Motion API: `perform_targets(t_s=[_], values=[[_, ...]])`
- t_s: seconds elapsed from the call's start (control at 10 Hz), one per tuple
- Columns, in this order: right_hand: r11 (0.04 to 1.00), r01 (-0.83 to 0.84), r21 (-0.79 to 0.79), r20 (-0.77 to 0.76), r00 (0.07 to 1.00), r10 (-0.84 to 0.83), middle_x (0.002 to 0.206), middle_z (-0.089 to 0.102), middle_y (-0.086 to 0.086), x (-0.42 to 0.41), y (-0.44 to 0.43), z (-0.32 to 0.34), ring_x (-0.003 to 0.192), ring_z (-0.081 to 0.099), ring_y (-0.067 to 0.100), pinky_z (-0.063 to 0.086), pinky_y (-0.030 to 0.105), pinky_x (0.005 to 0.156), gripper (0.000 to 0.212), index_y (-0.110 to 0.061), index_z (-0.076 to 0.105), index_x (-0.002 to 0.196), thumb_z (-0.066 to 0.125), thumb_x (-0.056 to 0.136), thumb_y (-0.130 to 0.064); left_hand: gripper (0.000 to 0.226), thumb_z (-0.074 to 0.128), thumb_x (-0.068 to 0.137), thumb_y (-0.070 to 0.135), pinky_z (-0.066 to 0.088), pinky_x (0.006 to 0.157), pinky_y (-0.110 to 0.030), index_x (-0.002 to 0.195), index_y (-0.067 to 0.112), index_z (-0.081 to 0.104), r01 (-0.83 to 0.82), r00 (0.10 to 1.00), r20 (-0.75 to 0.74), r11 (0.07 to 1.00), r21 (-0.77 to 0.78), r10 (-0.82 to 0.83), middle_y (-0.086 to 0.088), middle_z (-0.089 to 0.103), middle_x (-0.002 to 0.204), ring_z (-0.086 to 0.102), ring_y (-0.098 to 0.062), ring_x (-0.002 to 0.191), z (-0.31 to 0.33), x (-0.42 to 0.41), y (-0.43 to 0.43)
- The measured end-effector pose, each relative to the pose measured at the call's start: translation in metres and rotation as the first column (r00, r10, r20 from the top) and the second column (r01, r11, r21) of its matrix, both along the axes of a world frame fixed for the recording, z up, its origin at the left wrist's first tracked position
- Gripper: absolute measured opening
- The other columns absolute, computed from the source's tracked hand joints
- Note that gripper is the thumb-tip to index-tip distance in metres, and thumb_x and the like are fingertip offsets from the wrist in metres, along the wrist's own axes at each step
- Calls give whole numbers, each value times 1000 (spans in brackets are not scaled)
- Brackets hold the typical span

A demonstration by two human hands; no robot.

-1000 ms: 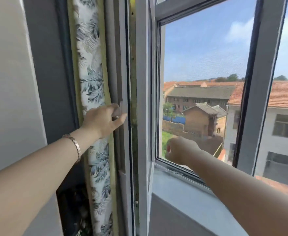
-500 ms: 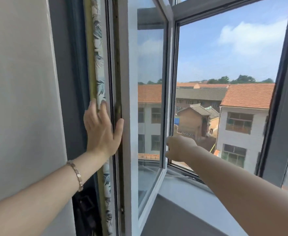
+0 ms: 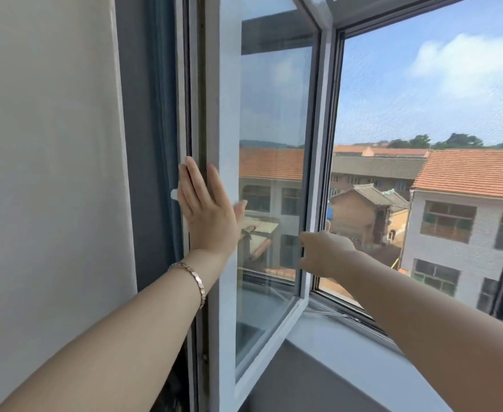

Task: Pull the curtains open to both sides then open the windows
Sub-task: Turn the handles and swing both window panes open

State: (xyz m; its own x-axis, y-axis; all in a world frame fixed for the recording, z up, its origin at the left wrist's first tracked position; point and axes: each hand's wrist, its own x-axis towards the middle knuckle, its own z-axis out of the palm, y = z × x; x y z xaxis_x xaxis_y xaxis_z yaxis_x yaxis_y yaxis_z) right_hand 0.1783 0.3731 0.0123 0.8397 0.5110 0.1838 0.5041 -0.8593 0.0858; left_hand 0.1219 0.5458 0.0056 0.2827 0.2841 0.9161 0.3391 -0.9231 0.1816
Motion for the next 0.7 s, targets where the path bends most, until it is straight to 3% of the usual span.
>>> perform_targets(t_s=[0.2, 0.3, 0.4, 0.5, 0.6, 0.7], values=[[1000, 4, -24, -6, 1000, -4, 115, 61, 5, 0, 0, -11, 101, 60, 25, 44, 28, 72, 38, -16, 48, 127, 42, 90, -19, 82, 68, 79, 38, 34, 103, -58, 134, -14, 36, -56, 997, -56, 998, -4, 56, -43, 33, 139, 35, -56, 129, 1, -2, 20], [999, 12, -31, -1, 1000, -12, 116, 61, 5, -6, -7, -13, 102, 61, 26, 44, 29, 72, 34, -16, 51, 123, 44, 90, -20, 82, 62, 82, 41, 32, 106, -55, 137, -13, 33, -113, 990, -86, 993, 33, 115, -43, 32, 140, 33, -54, 131, 3, -5, 13], [1000, 8, -7, 0, 1000, -8, 115, 62, 4, -13, -19, -13, 101, 61, 26, 44, 28, 71, 32, -15, 54, 119, 45, 89, -23, 88, 49, 89, 47, 19, 113, -51, 141, -14, 14, -196, 966, -159, 978, 78, 206, -40, 21, 146, 22, -51, 137, 5, -12, 8], [1000, 16, 11, -3, 1000, -16, 115, 63, 5, -21, -35, -9, 101, 61, 26, 45, 29, 72, 30, -15, 57, 115, 47, 89, -25, 81, 36, 95, 35, 1, 112, -49, 138, -16, -11, -262, 900, -262, 913, 313, 349, -30, 8, 153, 5, -42, 142, 8, -23, -5], [999, 38, 29, -23, 999, -37, 113, 64, 5, -25, -51, -9, 100, 62, 26, 46, 30, 71, 29, -14, 60, 112, 47, 87, -21, 65, 24, 90, 10, -3, 116, -49, 144, -6, -7, 0, 838, -495, 907, 420, 230, -22, -2, 157, -5, -40, 144, 7, -18, -27], [999, 18, 43, -50, 999, -15, 114, 65, 7, -32, -66, -2, 101, 63, 26, 54, 35, 82, 28, -13, 62, 110, 49, 88, -22, 33, 37, 92, 20, 46, 77, -35, 117, 6, 55, 161, 570, -808, 985, -69, -150, -9, 59, 98, 56, -25, 92, 14, -19, -67]])
